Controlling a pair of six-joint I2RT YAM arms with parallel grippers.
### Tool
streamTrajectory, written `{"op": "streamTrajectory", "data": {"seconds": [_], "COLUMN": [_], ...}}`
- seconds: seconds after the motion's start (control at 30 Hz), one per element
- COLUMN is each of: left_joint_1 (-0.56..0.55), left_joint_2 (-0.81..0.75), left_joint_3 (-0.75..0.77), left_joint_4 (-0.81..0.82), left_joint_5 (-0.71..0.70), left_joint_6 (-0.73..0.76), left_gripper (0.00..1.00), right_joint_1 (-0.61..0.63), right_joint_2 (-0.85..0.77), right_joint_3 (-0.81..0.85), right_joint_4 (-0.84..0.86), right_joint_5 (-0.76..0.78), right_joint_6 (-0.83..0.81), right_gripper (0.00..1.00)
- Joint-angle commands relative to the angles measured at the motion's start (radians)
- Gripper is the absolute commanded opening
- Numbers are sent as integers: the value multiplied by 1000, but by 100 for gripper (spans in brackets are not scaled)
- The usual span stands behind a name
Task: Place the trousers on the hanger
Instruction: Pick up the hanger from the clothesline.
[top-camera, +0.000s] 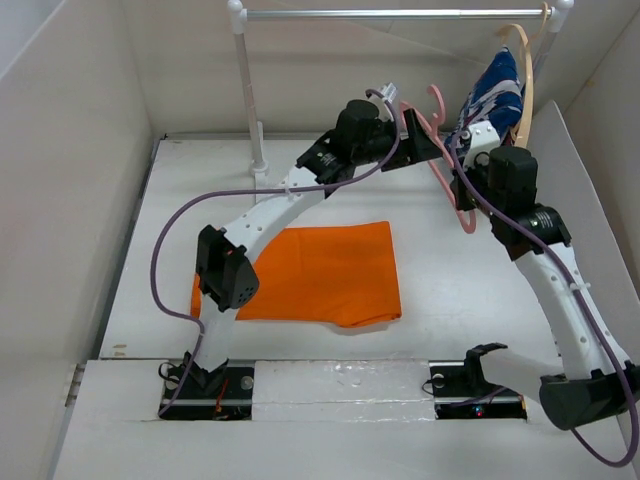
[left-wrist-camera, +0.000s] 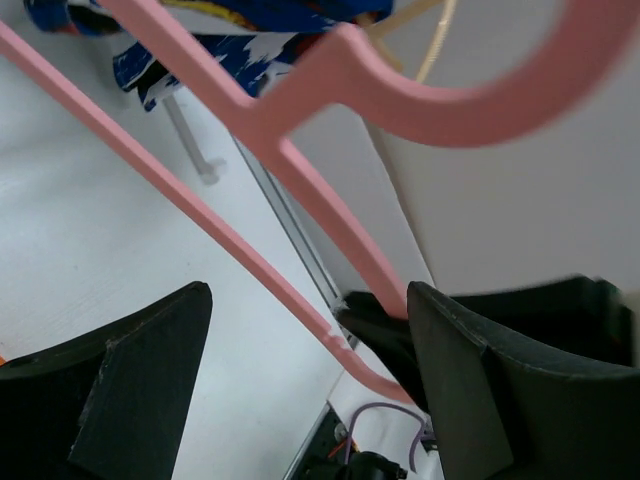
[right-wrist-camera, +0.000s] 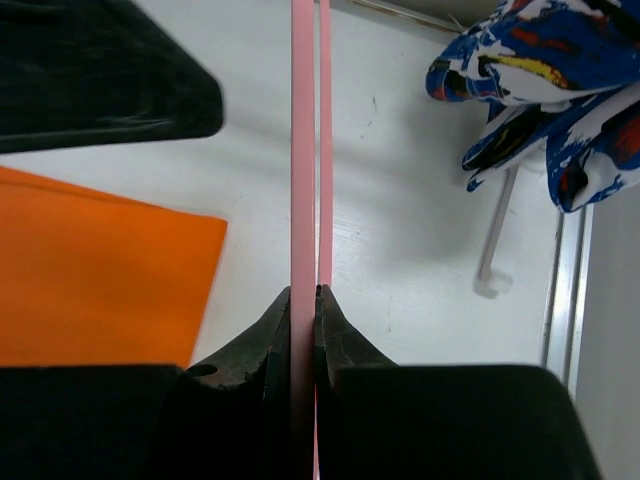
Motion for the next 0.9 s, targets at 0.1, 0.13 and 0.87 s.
{"op": "streamTrajectory", "data": {"seconds": [0.1,0.13,0.87], "left_joint_1": [-13,-13,-83], "left_joint_2": [43,44,15], "left_joint_3": [71,66,-116], "left_joint_4": [57,61,267], "left_joint_5": [-43,-52,-95], "left_joint_6": [-84,-84,-169], "left_gripper": [71,71,23], "right_joint_1": [4,4,70], "right_joint_2": [-90,-90,-141], "right_joint_3": [-65,-63,-148], "right_joint_4": [95,91,-38], "right_joint_5": [-37,-40,-11], "right_joint_6": [67,67,122], "right_gripper": [0,0,0]}}
